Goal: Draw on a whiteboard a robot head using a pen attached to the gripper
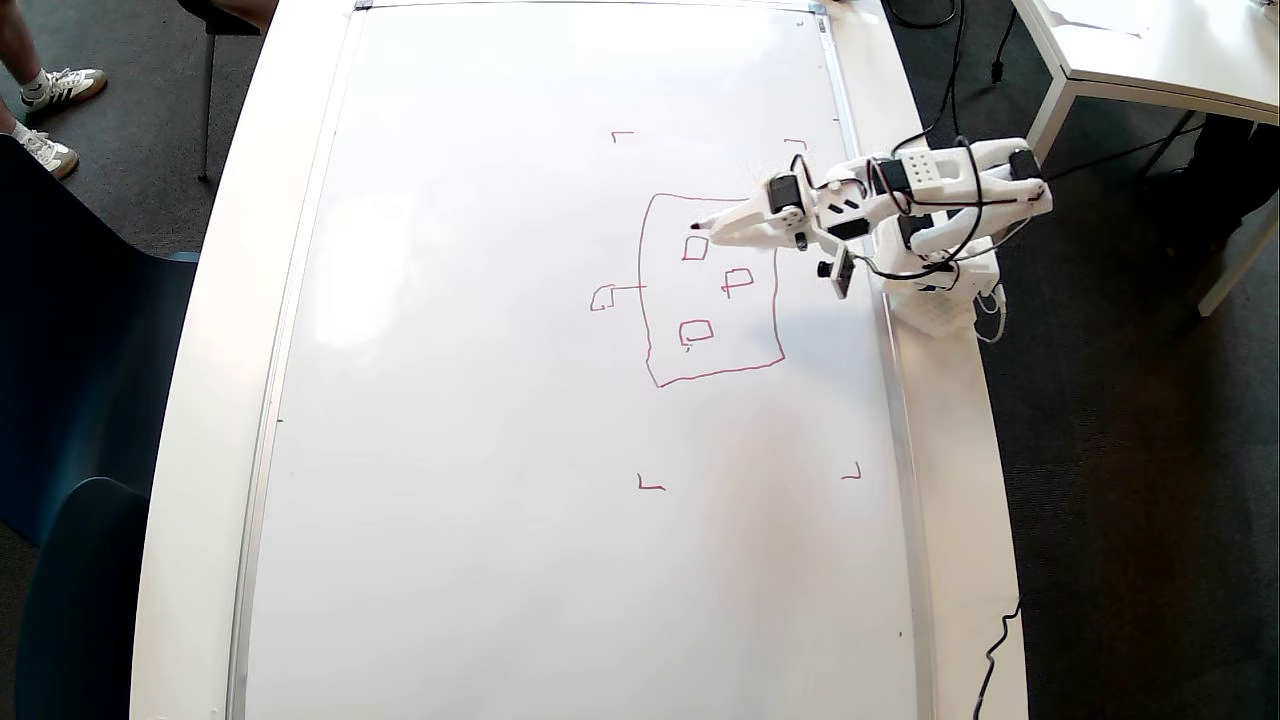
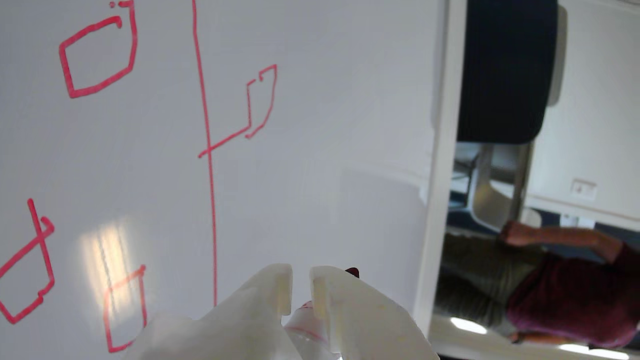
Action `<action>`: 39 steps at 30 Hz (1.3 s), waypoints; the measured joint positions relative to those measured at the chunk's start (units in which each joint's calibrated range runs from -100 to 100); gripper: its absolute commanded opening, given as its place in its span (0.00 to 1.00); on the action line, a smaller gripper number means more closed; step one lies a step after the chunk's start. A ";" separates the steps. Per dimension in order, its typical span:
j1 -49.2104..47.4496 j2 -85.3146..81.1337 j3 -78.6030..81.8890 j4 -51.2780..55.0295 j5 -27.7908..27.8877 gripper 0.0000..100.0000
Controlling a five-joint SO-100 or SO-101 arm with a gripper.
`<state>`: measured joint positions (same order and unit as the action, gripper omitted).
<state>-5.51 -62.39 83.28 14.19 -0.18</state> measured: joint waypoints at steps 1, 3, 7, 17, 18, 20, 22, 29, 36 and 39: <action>0.53 -1.86 0.91 -0.17 0.32 0.01; 1.06 -5.68 2.65 -0.42 1.06 0.01; 2.49 -13.38 11.42 -9.88 2.64 0.01; 2.41 -20.33 16.17 -29.48 3.80 0.01; 2.56 -20.50 16.17 -31.25 3.80 0.01; 2.56 -20.58 16.17 -36.74 3.80 0.01; 2.49 -20.75 16.17 -42.74 3.80 0.01; 2.49 -20.84 16.17 -59.54 3.86 0.01; 2.49 -21.26 16.17 -74.41 3.86 0.01; 2.56 -21.43 16.17 -81.59 3.80 0.01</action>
<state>-2.94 -83.82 99.45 -67.40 3.62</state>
